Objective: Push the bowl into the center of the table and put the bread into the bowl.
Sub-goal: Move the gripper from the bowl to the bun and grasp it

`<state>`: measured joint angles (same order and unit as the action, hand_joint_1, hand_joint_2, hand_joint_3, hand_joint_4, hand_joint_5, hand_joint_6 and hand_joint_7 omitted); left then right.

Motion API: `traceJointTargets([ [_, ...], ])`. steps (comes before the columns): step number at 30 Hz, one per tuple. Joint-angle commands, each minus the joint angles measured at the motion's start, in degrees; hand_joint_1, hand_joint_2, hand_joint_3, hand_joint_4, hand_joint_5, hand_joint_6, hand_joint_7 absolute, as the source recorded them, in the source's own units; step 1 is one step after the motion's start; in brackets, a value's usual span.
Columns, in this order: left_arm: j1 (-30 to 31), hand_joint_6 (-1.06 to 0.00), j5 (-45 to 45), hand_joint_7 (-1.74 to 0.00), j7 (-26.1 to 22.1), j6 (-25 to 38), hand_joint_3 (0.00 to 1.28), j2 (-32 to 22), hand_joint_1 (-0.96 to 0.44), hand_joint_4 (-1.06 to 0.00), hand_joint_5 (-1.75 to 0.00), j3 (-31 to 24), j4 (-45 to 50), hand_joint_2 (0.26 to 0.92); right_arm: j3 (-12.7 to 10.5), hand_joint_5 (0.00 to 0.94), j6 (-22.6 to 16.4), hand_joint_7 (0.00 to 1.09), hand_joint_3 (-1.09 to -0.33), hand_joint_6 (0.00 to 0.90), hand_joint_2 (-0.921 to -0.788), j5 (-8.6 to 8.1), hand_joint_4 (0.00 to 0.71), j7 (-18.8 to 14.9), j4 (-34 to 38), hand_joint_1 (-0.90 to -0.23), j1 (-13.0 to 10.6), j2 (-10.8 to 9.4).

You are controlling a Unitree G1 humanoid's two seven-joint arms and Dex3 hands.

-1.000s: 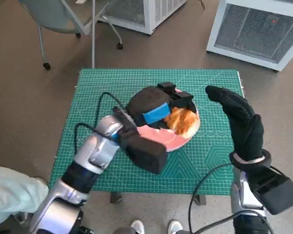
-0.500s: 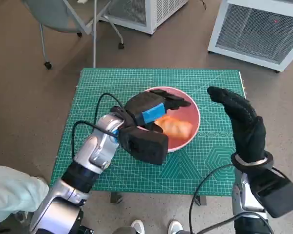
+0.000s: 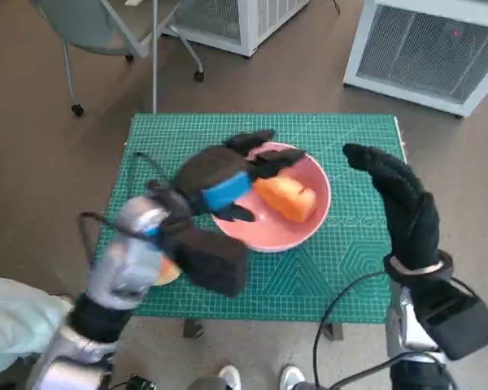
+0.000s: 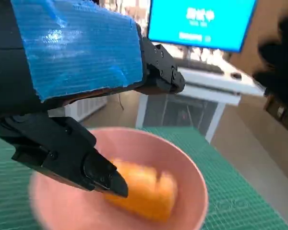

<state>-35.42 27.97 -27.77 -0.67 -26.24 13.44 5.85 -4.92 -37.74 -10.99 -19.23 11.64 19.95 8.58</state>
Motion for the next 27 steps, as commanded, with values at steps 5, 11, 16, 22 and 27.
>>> traceJointTargets([
  [5, 5.68, -0.32, -11.85, -0.01, -7.82, 0.79, 0.00, -8.91, -0.24, -0.15, 0.00, -10.93, 7.13, 0.755, 0.63, 0.006, 0.80, 0.41, -0.754, -0.001, -0.921, -0.73, 0.143, -0.30, 1.47, -0.615, -0.35, -0.67],
  [11, 9.17, -0.33, -14.81, -0.01, -13.78, 6.48, 0.00, -15.51, -0.22, -0.15, 0.00, -14.68, 10.26, 0.747, 0.66, 0.005, 1.19, 0.41, -0.755, -0.001, -0.921, -1.76, 0.141, -0.80, 1.81, -0.616, -0.11, -0.91],
  [16, 11.38, -0.32, -15.77, 0.00, -17.62, 9.88, 0.00, -20.09, -0.22, -0.15, 0.00, -16.16, 12.06, 0.745, 0.73, 0.005, 1.34, 0.42, -0.747, -0.001, -0.921, -2.49, 0.142, -1.27, 2.23, -0.615, 0.19, -1.05],
  [22, 14.40, -0.33, -15.67, 0.00, -18.63, 8.94, 0.00, -22.83, -0.24, -0.15, 0.00, -16.52, 12.05, 0.733, 0.98, 0.005, 1.71, 0.42, -0.745, -0.001, -0.921, -2.69, 0.143, -1.43, 2.13, -0.612, 0.49, -1.19],
  [27, 16.76, -0.33, -15.91, 0.00, -18.58, 7.18, 0.00, -23.67, -0.24, -0.16, 0.00, -16.22, 11.08, 0.726, 1.02, 0.006, 1.78, 0.42, -0.743, -0.001, -0.921, -2.70, 0.144, -1.67, 2.45, -0.612, 0.91, -1.32],
])
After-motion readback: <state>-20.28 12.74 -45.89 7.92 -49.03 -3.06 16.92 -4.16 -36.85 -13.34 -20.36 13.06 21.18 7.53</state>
